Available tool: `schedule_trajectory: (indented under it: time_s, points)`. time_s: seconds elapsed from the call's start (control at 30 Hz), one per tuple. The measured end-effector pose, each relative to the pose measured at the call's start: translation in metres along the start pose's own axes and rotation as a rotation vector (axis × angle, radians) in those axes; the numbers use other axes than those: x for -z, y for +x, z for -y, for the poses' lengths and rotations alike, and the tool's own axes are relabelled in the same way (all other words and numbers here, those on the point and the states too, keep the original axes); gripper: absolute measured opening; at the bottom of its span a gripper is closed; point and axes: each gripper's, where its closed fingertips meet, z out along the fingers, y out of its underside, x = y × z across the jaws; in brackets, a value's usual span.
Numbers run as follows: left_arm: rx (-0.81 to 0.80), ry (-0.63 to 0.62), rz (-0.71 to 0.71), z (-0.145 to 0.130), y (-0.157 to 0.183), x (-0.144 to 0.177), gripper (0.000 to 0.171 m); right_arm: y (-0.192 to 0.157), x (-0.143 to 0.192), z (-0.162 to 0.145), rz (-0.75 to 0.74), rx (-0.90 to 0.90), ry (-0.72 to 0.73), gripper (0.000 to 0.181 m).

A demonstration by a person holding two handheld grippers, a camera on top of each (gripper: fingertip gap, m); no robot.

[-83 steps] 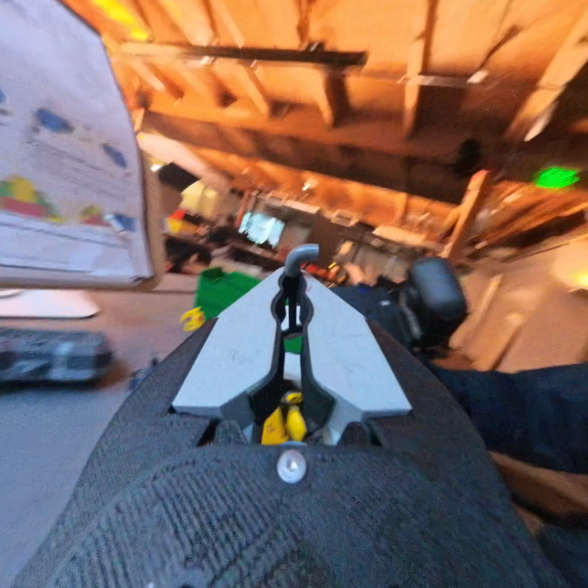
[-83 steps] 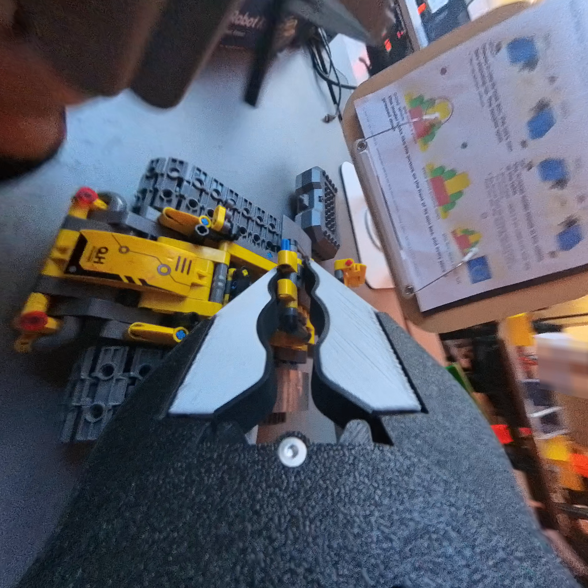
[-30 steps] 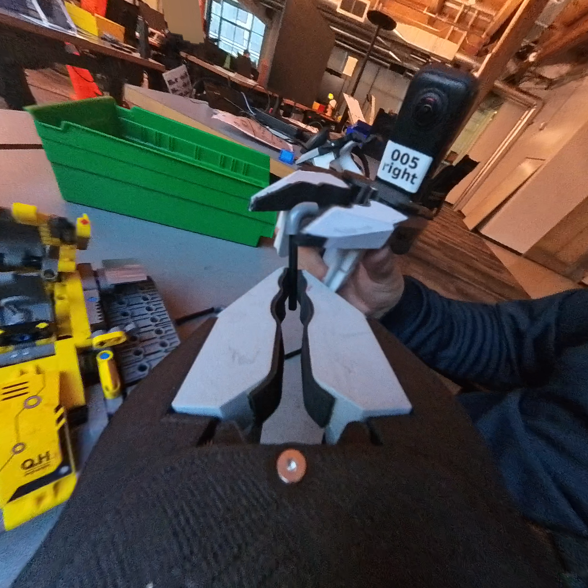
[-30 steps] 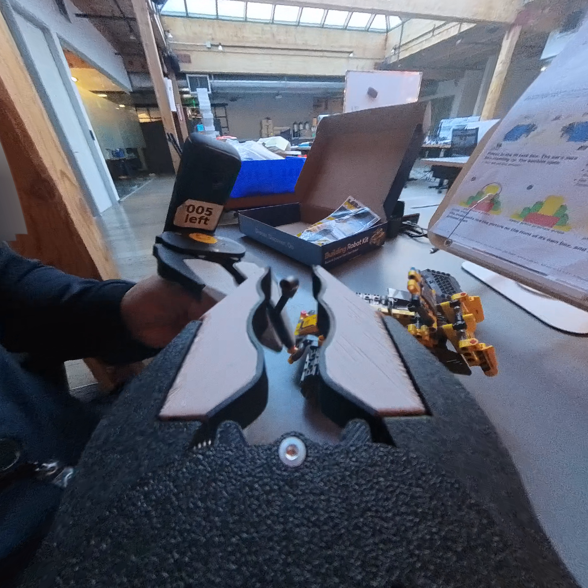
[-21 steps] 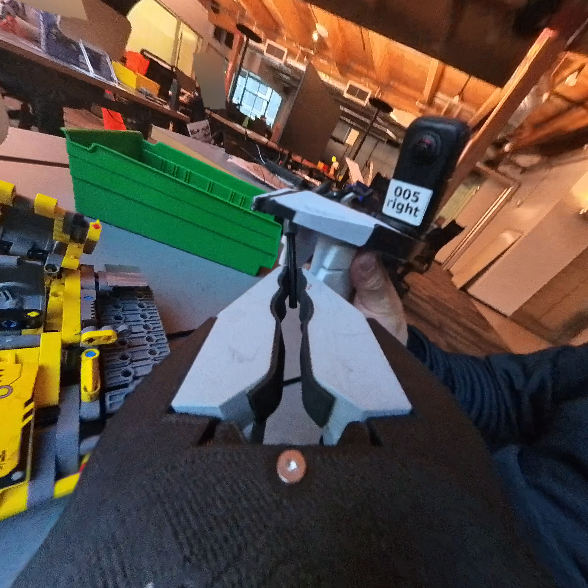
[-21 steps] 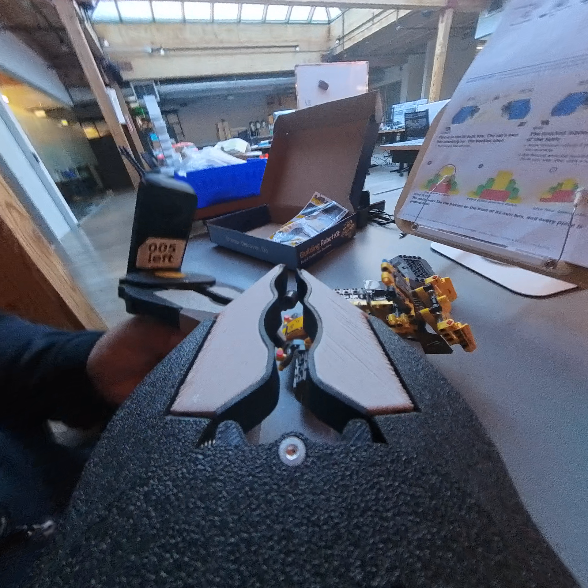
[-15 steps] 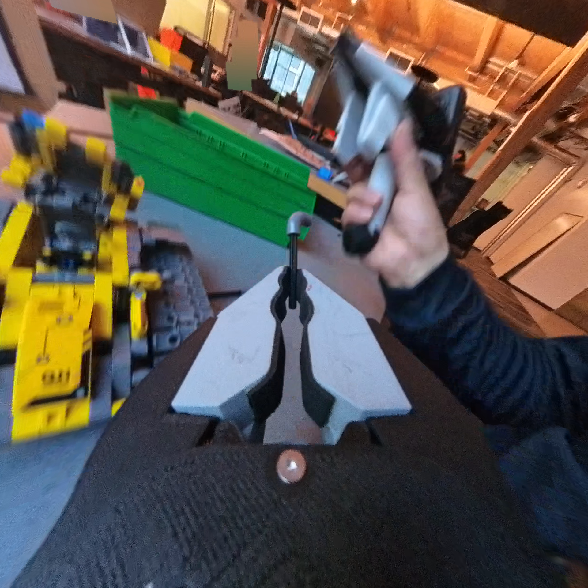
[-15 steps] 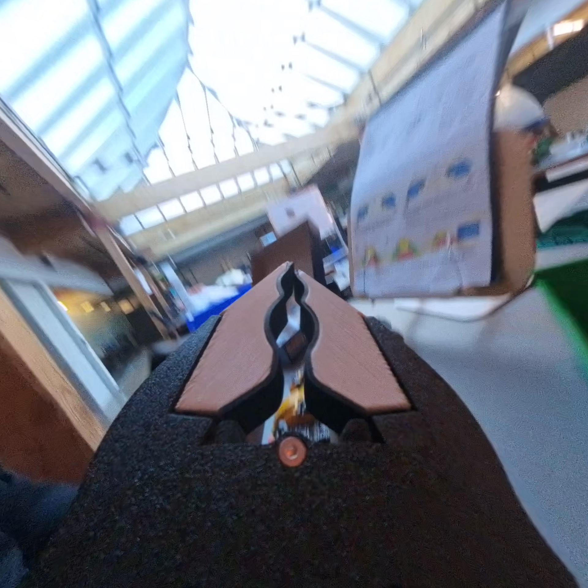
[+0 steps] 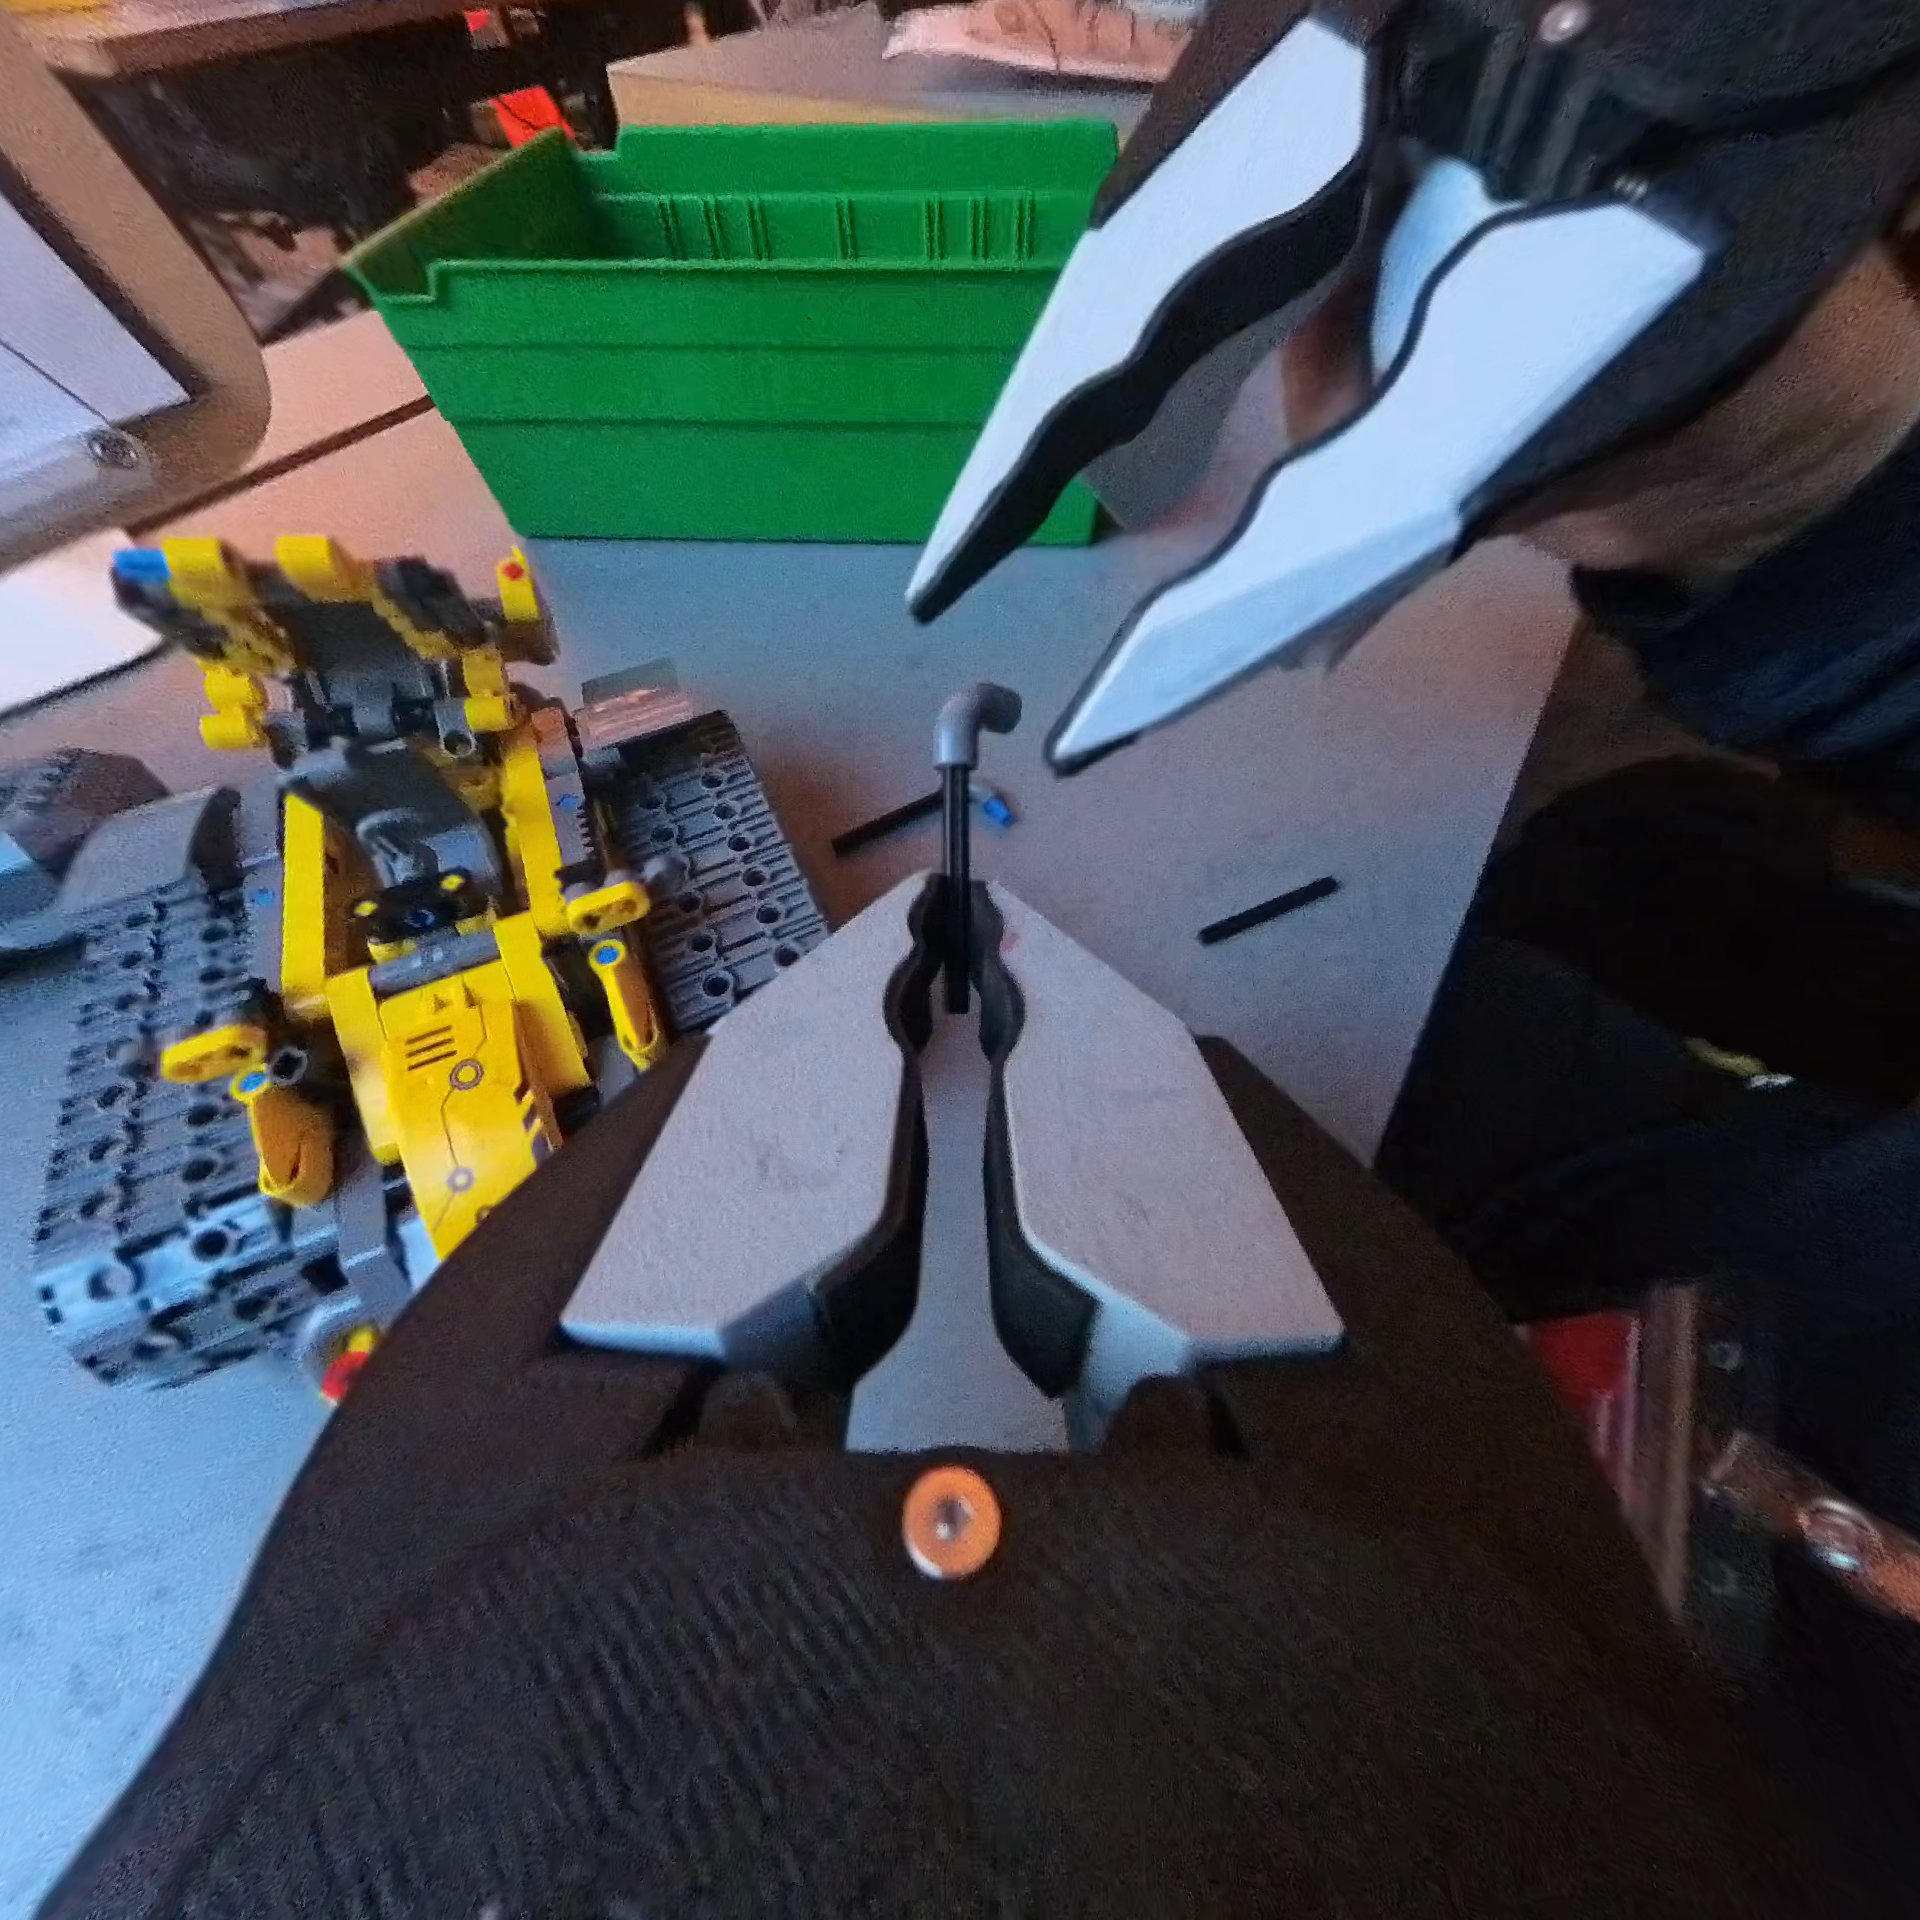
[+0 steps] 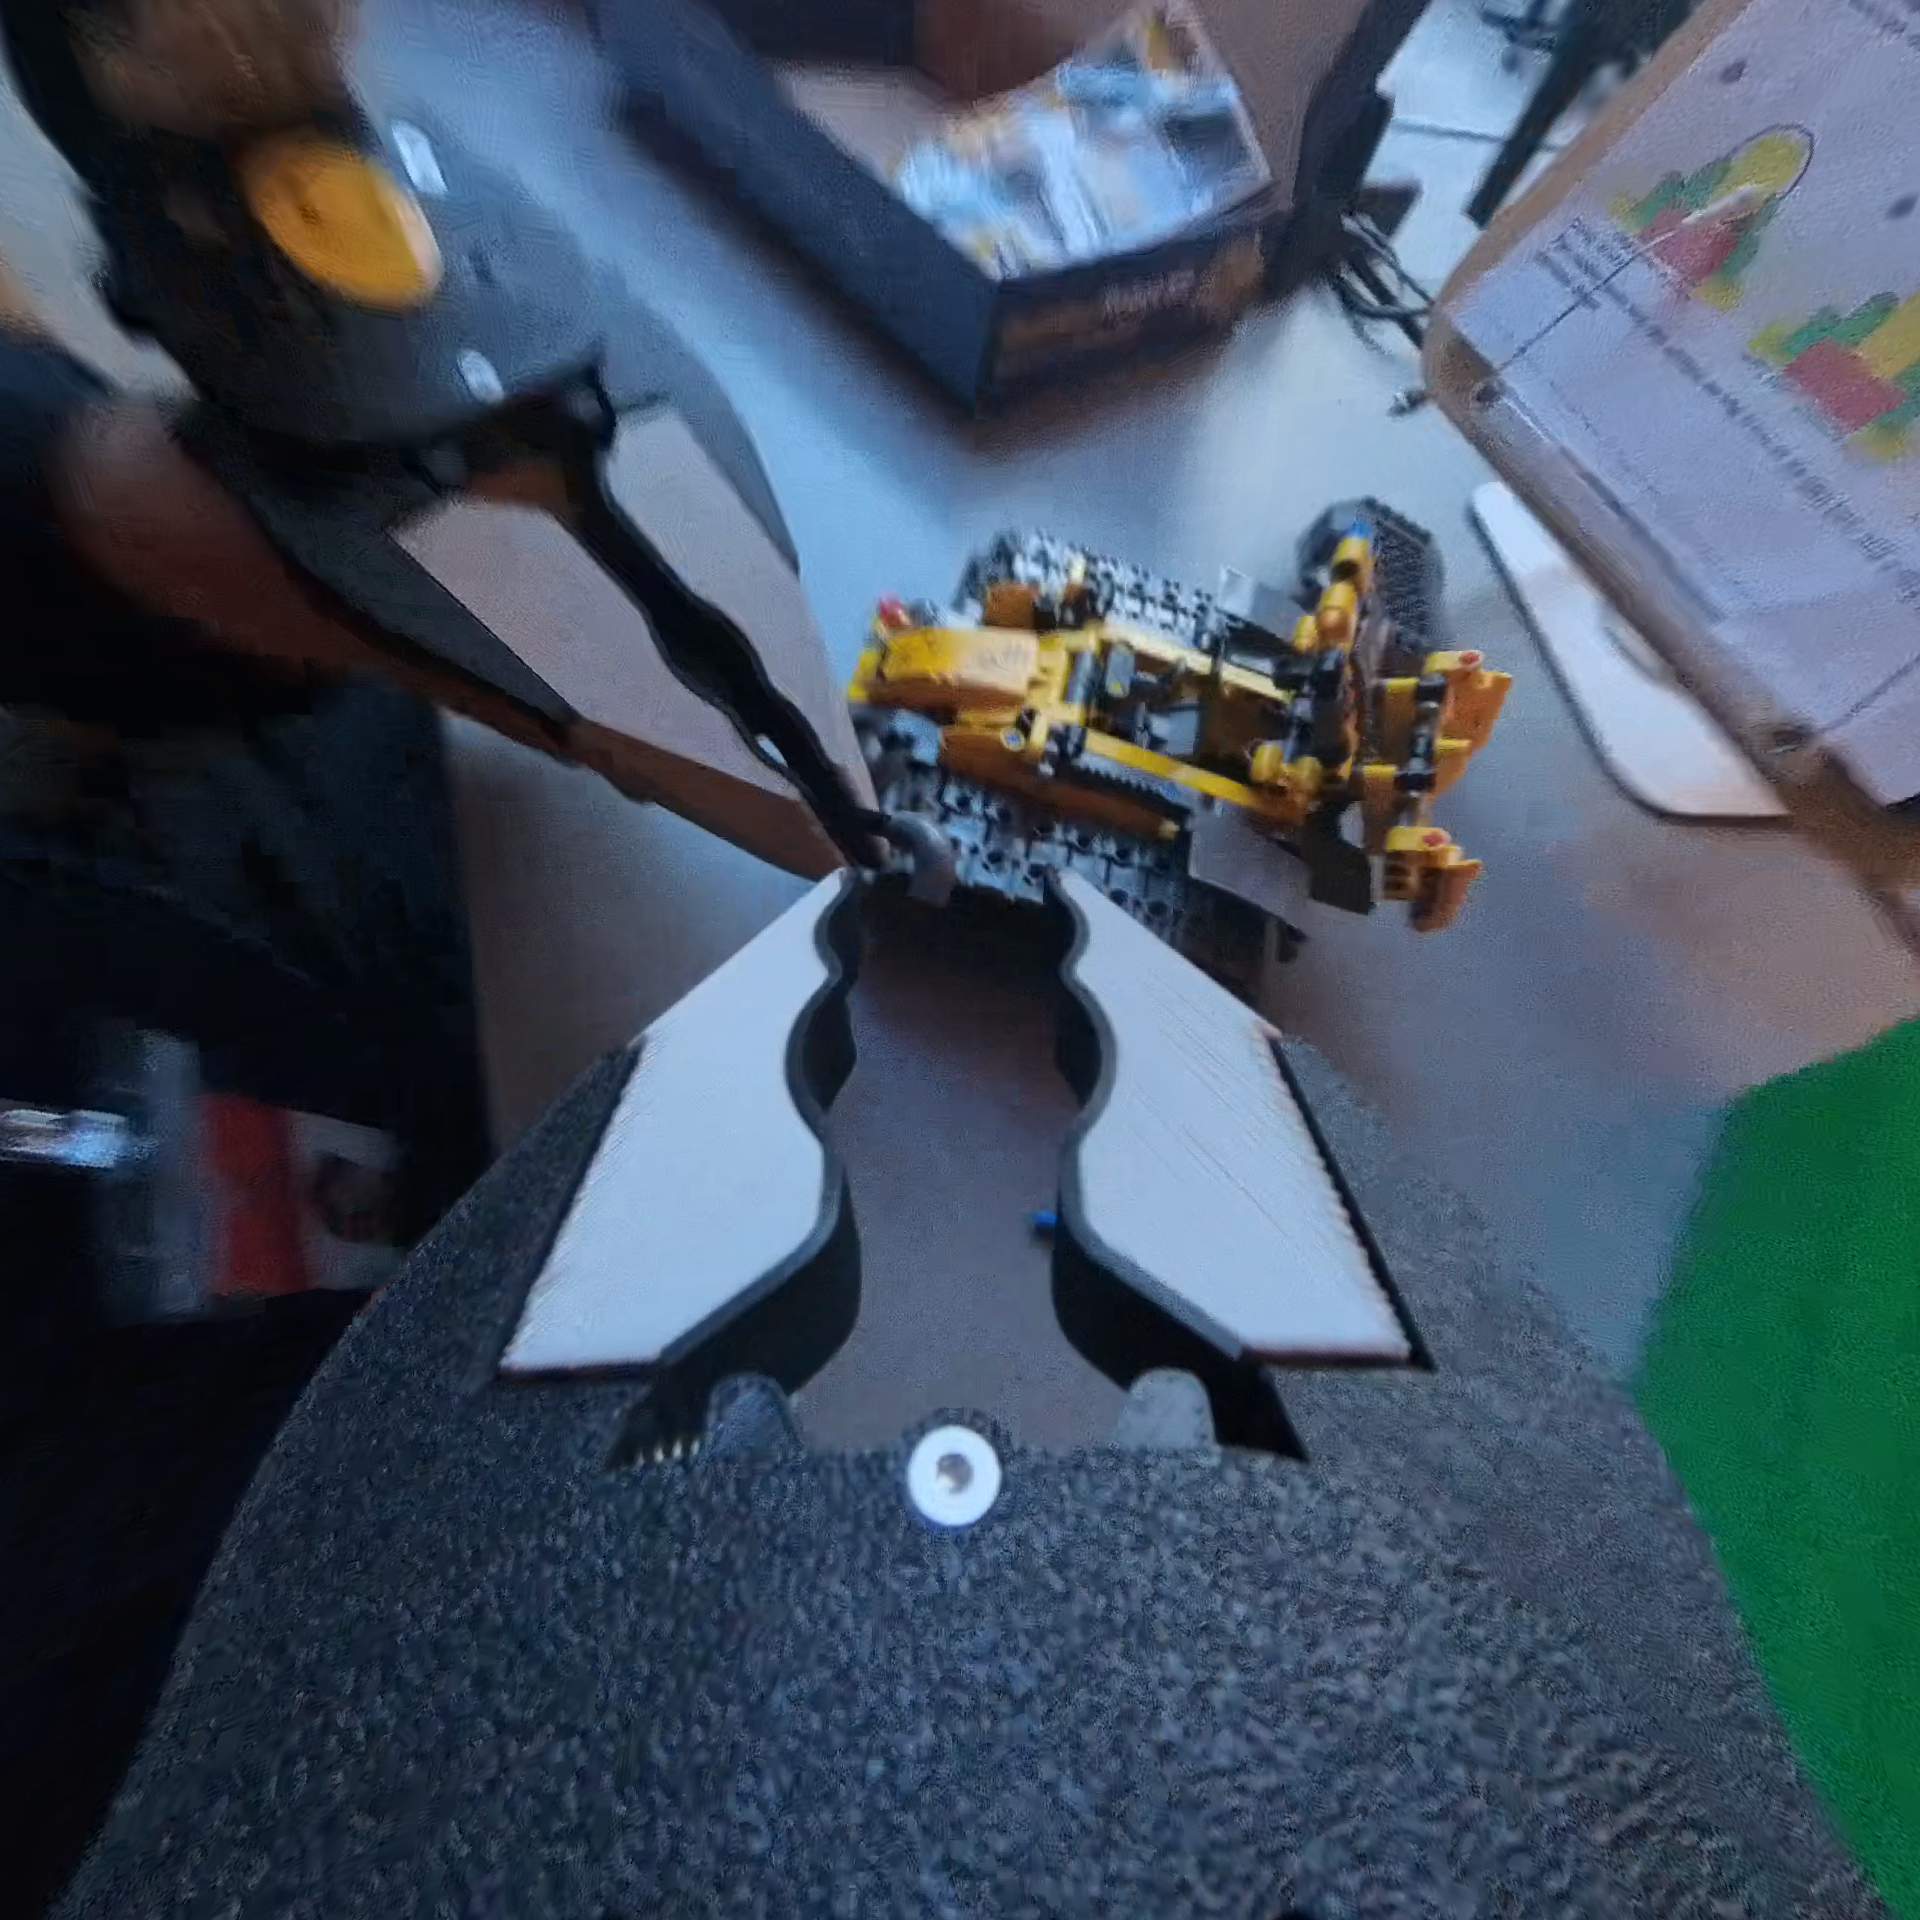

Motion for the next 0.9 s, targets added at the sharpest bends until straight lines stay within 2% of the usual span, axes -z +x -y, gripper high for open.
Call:
schedule_trajectory:
  time_s: [0.1,0.13,0.27,0.5,0.57,0.63,0.7,0.8,0.9]
  points:
    - [-0.100,-0.031,0.030,0.003,0.004,-0.005,0.001,0.010,-0.010,-0.011,-0.220,0.256,-0.139,0.022]
    - [-0.132,-0.054,0.047,0.002,0.004,-0.006,0.001,0.009,-0.012,-0.012,-0.236,0.310,-0.155,0.015]
    - [-0.223,-0.116,0.077,-0.001,0.005,-0.008,0.003,0.010,-0.021,-0.025,-0.290,0.424,-0.238,0.008]
    - [-0.294,-0.234,0.042,-0.016,0.006,-0.015,0.002,0.009,-0.025,-0.035,-0.396,0.584,-0.253,0.009]
    - [-0.296,-0.202,0.023,-0.009,0.010,-0.014,0.002,0.012,-0.027,-0.037,-0.424,0.548,-0.256,0.005]
    - [-0.322,-0.168,0.049,-0.004,0.008,-0.013,0.002,0.014,-0.026,-0.035,-0.408,0.397,-0.216,0.002]
    - [-0.317,-0.066,0.089,0.007,0.007,-0.010,0.002,0.015,-0.023,-0.028,-0.377,0.270,-0.162,0.002]
    - [-0.259,0.014,0.134,0.017,0.000,-0.004,0.002,0.021,-0.023,-0.015,-0.424,0.229,-0.126,0.001]
    - [-0.223,0.038,0.151,0.016,-0.001,0.004,0.002,0.016,-0.029,-0.011,-0.384,0.183,-0.089,0.001]
